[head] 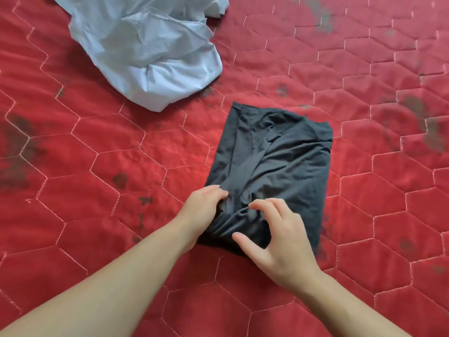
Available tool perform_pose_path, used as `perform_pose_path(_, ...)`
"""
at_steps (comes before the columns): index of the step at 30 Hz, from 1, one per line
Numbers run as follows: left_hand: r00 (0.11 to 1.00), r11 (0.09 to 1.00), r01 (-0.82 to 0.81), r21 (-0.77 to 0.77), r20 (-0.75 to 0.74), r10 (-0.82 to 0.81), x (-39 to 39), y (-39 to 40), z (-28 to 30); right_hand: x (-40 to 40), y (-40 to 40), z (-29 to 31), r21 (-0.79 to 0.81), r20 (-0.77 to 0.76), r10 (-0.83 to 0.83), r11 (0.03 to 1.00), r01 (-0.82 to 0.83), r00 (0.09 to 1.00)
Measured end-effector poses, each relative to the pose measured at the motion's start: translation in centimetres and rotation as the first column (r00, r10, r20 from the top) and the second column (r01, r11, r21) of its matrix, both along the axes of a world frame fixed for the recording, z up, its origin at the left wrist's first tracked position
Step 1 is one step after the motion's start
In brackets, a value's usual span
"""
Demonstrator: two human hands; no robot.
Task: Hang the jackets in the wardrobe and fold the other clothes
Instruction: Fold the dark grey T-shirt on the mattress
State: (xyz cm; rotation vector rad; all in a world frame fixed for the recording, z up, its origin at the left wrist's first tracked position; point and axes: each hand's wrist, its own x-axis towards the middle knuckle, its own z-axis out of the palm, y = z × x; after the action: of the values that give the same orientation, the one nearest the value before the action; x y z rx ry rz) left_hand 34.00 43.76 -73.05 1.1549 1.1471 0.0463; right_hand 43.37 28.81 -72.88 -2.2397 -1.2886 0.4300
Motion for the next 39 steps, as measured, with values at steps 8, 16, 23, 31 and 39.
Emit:
perform_pose_path(8, 0.868, 0.681, 0.444, 0.583, -0.468, -0.165, -3.3, -1.6, 1.4, -2.0, 0.6, -1.7, -0.092, -0.055, -0.042, 0.995, 0.037, 0.998)
perform_pose_path(16, 0.817, 0.676, 0.540, 0.501, -0.504, -0.280, -2.0, -2.5, 0.7, -2.1, 0.0, -1.5, -0.035, -0.122, -0.087, 0.996, 0.083, 0.989)
perform_pose_path(23, 0.875, 0.806, -0.464, -0.368, -0.047, 0.482, -2.8, -2.5, -0.1, -1.6, -1.1, -1.1, -0.005, -0.180, -0.120, 0.993, 0.121, 0.976)
perform_pose_path(31, 0.977, 0.980, -0.015, 0.199, -0.203, 0.056, -3.3, -2.2, -2.8, 2.4, 3.2, -1.5, -0.018, -0.118, -0.132, 0.991, 0.131, 0.984)
perform_pose_path(39, 0.970, 0.976, 0.166, -0.144, -0.152, -0.188, -3.5, 0.8, -3.0, 8.1, 15.1, -1.7, -0.344, 0.146, -0.275, 0.886, 0.310, 0.950)
